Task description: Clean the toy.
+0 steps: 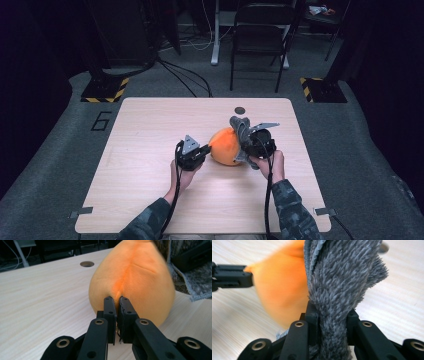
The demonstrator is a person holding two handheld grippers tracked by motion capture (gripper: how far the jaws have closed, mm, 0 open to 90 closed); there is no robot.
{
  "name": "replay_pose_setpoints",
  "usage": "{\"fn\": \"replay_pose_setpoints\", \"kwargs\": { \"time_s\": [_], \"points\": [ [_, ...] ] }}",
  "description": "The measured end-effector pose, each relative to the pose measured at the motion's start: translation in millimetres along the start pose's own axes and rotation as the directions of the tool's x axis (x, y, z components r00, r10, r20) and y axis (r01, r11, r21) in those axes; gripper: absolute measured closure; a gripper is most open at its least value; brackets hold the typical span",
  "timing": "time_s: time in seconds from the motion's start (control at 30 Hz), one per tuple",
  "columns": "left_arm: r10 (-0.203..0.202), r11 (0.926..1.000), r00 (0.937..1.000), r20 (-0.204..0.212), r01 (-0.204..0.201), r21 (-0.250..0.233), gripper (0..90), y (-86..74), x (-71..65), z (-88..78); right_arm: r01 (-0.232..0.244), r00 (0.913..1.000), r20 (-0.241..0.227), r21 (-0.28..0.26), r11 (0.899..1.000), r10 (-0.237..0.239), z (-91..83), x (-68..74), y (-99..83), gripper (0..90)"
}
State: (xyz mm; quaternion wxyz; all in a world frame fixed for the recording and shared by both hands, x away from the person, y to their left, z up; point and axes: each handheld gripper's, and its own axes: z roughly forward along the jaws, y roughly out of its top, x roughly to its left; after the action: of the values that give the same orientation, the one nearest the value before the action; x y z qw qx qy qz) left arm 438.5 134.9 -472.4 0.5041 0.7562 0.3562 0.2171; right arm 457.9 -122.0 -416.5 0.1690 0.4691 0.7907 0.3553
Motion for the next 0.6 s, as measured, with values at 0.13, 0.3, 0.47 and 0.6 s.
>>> {"fn": "replay_pose_setpoints", "kwargs": {
  "time_s": [0.13, 0.3, 0.47, 0.6],
  "points": [
    [0.037, 0.9993, 0.9993, 0.0, -0.037, -0.006, 86.1, 3.6, -7.4, -0.5, 0.042, 0.9989, -0.016, -0.032, 0.999, -0.043, -15.9, 10.0, 10.0, 72.8],
    [0.095, 0.995, 0.9955, 0.0, -0.095, -0.031, 86.3, 9.7, -18.1, -3.1, 0.097, 0.9944, -0.038, -0.041, 0.994, -0.099, -25.7, 32.6, 17.7, 72.4],
    [0.17, 0.9844, 0.9855, 0.004, -0.17, -0.046, 86.4, 16.7, -26.7, -10.8, 0.172, 0.9838, -0.049, -0.012, 0.985, -0.173, -24.0, 60.0, 21.2, 72.4],
    [0.191, 0.9815, 0.9813, 0.025, -0.19, -0.023, 86.4, 12.4, -30.3, -6.5, 0.194, 0.9809, -0.009, 0.05, 0.98, -0.194, -3.9, 56.4, 14.1, 72.7]
  ]
}}
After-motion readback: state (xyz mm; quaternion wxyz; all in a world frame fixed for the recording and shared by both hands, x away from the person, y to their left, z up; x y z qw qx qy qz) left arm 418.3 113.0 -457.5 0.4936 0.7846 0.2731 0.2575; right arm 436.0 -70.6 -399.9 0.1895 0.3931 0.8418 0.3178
